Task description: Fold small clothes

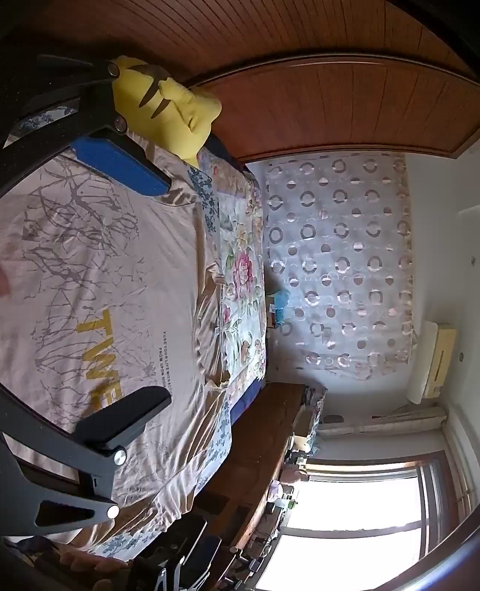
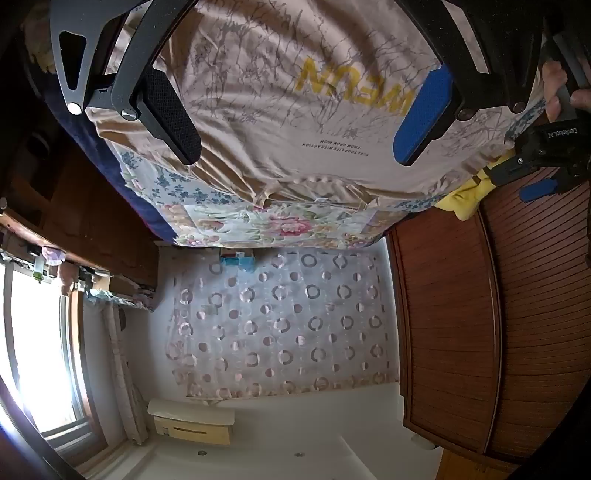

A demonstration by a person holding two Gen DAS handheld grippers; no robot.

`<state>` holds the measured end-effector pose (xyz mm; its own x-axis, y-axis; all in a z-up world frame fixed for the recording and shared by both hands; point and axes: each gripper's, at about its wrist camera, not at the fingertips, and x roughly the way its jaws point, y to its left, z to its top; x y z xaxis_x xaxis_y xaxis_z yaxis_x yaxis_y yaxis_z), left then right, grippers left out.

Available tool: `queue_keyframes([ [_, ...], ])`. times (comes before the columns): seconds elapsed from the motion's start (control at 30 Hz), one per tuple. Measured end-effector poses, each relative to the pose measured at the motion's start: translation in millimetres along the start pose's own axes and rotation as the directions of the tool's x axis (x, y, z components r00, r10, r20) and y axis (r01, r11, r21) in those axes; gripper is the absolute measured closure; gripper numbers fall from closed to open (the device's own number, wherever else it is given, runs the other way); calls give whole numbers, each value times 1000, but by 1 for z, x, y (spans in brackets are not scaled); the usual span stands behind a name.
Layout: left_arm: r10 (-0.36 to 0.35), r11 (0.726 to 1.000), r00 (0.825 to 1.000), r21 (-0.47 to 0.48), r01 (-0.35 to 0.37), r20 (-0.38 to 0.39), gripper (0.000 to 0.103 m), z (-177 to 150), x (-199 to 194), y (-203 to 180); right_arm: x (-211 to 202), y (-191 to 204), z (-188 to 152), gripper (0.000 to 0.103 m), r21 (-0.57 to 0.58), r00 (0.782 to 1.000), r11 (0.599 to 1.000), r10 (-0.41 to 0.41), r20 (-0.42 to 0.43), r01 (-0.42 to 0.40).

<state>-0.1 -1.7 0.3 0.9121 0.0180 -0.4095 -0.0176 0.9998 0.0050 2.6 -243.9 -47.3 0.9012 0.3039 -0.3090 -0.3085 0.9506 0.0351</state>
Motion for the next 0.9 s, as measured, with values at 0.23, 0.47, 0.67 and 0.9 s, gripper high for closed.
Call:
queue_keyframes([
  [0.23, -1, 1000, 1000, -9, 1, 0, 0, 0, 1, -6, 0, 0, 0, 0, 1, 1000, 1000, -1, -11, 1],
  [0.47, -8, 1000, 1000, -11, 8, -1, 0, -2, 0, -2, -2, -3, -1, 0, 2, 1000, 1000, 1, -8, -1],
  [0.67, -8, 1000, 1000, -11, 8, -2, 0, -3, 1, -2, -2, -2, 0, 0, 2, 1000, 1000, -1, -8, 1],
  [0.9, -8, 1000, 1000, -11, 8, -1, 0, -2, 1, -2, 0, -2, 0, 0, 3, 1000, 1000, 0, -8, 0],
])
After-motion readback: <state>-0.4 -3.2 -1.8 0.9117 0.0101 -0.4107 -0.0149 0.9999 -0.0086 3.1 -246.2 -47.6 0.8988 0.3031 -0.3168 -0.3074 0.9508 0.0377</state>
